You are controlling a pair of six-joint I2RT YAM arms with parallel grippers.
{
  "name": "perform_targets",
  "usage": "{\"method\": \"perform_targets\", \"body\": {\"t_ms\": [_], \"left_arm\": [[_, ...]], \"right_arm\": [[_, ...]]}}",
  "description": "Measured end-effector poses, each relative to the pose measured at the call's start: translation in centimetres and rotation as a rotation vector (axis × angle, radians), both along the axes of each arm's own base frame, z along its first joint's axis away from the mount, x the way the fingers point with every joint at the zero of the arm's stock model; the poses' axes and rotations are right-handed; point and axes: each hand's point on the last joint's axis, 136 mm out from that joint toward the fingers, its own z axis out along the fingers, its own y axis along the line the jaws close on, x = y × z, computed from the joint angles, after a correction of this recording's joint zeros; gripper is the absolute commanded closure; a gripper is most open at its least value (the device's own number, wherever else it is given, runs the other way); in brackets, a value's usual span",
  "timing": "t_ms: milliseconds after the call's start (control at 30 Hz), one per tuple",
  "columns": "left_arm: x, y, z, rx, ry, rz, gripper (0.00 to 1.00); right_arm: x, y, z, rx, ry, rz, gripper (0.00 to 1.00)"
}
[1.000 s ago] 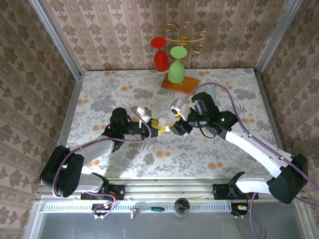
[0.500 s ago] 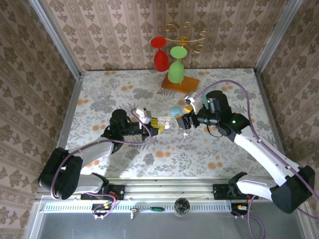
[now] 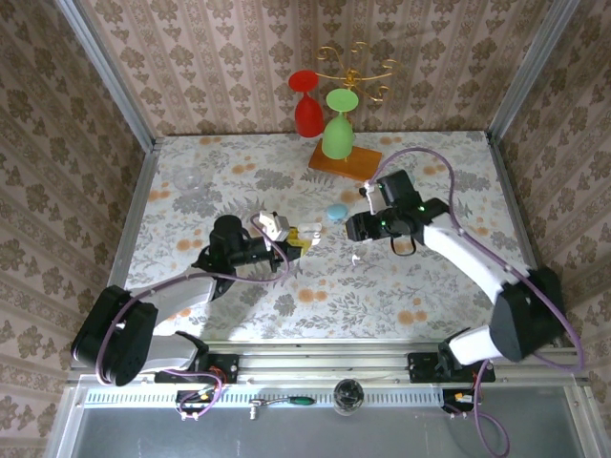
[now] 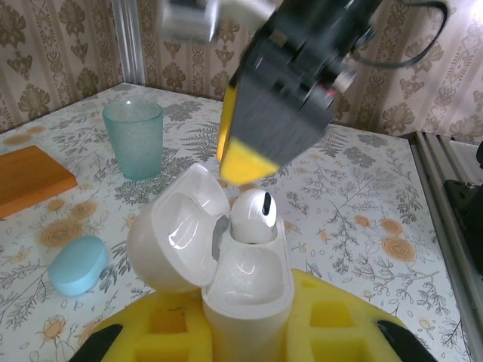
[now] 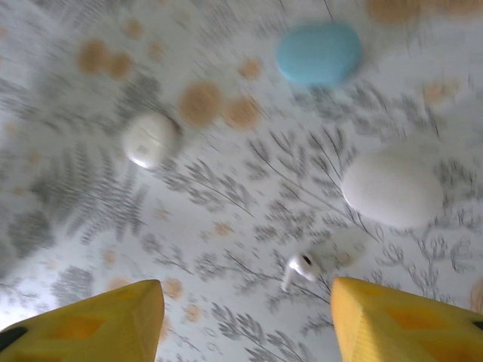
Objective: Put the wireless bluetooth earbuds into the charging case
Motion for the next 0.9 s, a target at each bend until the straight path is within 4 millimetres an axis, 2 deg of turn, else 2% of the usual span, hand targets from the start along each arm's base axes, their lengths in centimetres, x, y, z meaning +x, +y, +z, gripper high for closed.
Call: {"method": "perform_targets", "body": {"t_ms": [167, 333, 467, 667, 900], "left_arm": [[-0.2, 0.2, -0.6, 0.008, 0.010, 0.009, 1.00], [-0.3, 0.2, -0.5, 0.007, 0.007, 0.008, 1.00], [-0.3, 0.2, -0.5, 0.009, 0.010, 0.008, 1.00], [-0.5, 0.1, -0.6, 0.012, 0.015, 0.002, 1.00], [-0.5, 0.2, -0.9, 0.016, 0.023, 0.002, 1.00]], "right_arm": [[-0.9, -0.7, -5.9, -0.077, 0.214, -0.063, 0.49], [-1.5, -0.9, -9.3, -0.108, 0.329, -0.114, 0.55], [-1.5, -1.0, -10.3, -0.118, 0.362, -0.128, 0.57], [-0.6, -0.5, -10.8, -0.115, 0.366, -0.127, 0.59], [-0.6, -0.1, -11.5, -0.109, 0.389, -0.116, 0.63]]}}
